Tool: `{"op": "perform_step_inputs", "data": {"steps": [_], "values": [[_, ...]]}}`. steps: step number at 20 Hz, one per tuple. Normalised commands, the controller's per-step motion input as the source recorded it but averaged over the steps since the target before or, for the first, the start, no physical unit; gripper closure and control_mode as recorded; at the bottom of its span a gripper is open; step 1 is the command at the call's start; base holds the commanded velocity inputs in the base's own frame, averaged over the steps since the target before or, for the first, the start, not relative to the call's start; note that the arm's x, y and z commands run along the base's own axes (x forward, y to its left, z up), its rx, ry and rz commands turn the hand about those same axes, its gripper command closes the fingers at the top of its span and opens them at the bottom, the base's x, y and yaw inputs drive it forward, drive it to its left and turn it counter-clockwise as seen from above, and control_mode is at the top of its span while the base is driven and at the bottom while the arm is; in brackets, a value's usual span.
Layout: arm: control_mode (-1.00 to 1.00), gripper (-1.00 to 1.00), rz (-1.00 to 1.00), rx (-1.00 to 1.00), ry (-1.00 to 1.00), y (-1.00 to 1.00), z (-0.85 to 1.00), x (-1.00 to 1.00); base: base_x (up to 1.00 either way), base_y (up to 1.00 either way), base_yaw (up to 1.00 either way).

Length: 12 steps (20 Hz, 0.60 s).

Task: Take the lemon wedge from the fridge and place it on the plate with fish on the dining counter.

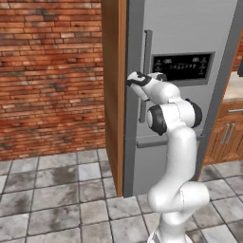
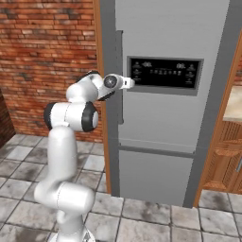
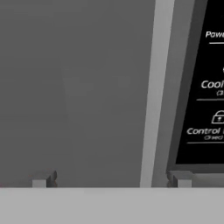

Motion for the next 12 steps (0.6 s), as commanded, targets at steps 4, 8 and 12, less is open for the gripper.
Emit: {"op": "perform_step_inputs", "data": {"steps": [4, 8, 12], "values": [[-1.0, 1.0, 0.0, 0.0, 0.0, 0.0, -0.03, 0.23, 0.0, 0.0, 0.0], [-1.0, 1.0, 0.0, 0.0, 0.0, 0.0, 0.0, 0.0, 0.0, 0.0, 0.0], [-1.0, 1.0, 0.0, 0.0, 0.0, 0.0, 0.0, 0.0, 0.0, 0.0, 0.0]]}}
